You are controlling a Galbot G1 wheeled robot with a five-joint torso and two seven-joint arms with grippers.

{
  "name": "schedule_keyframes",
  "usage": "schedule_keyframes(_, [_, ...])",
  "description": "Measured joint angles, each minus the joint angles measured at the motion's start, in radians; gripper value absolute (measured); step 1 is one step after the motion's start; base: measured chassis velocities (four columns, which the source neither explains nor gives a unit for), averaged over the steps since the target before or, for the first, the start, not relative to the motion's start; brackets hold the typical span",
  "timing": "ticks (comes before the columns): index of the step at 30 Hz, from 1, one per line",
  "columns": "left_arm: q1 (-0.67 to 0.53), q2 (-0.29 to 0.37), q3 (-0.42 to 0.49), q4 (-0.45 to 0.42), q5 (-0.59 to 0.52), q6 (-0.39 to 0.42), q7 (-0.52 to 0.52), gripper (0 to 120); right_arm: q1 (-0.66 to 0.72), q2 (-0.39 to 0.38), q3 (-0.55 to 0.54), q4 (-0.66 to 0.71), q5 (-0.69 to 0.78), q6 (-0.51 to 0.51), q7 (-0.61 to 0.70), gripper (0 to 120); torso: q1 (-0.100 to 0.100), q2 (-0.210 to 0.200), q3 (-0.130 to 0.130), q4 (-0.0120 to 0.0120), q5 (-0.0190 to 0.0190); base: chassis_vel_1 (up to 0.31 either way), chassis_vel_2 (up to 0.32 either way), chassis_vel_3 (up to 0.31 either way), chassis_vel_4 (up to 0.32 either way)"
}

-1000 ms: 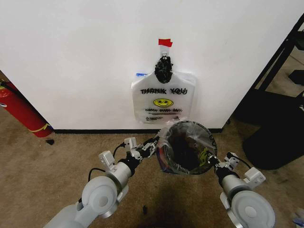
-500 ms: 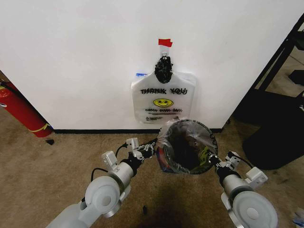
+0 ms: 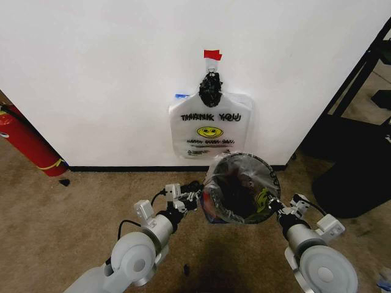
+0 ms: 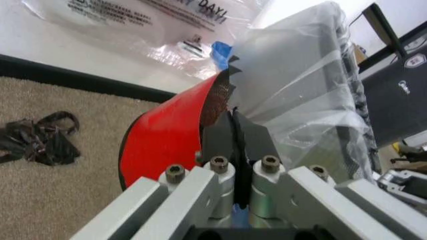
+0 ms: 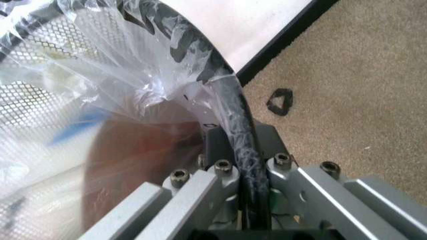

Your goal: Pick up the garbage bag from the wall and place it over the trash bin.

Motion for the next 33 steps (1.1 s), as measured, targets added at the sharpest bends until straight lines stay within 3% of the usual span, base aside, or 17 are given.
schedule_keyframes(5, [0.010, -0.003, 0.000, -0.002, 0.008, 0.014, -0.003, 0, -0.003, 0.005, -0.003, 0.000, -0.001, -0.001, -0.001, 0, 0.000, 0.000, 0.000, 0.0000, 0.0000, 0.000, 0.000, 0.000, 0.000])
schedule_keyframes(14, [0.028, 0.042, -0.055, -0.020, 0.117, 0.040, 0.001, 32, 0.011, 0.002, 0.002, -0.014, 0.018, -0.022, 0.030, 0, 0.000, 0.000, 0.000, 0.0001, 0.0001, 0.000, 0.000, 0.000, 0.000])
schedule_keyframes(19, [0.054, 0.054, -0.078, -0.024, 0.177, 0.069, -0.071, 51, 0.016, -0.017, 0.011, -0.024, 0.029, -0.037, 0.045, 0, 0.000, 0.000, 0.000, -0.0002, -0.0001, 0.000, 0.000, 0.000, 0.000])
schedule_keyframes(24, [0.103, 0.054, -0.110, -0.034, 0.225, 0.070, -0.080, 69, 0.016, -0.041, 0.020, -0.031, 0.051, -0.054, 0.056, 0, 0.000, 0.000, 0.000, -0.0001, 0.0000, 0.000, 0.000, 0.000, 0.000])
schedule_keyframes(30, [0.189, 0.037, -0.160, -0.034, 0.399, -0.091, -0.063, 88, 0.042, -0.086, 0.004, -0.054, 0.120, -0.096, 0.105, 0, 0.000, 0.000, 0.000, 0.0001, 0.0001, 0.000, 0.000, 0.000, 0.000])
schedule_keyframes(33, [0.288, -0.023, -0.239, -0.043, 0.531, -0.186, -0.022, 99, 0.054, -0.132, -0.017, -0.068, 0.161, -0.097, 0.112, 0, 0.000, 0.000, 0.000, 0.0004, 0.0002, 0.000, 0.000, 0.000, 0.000])
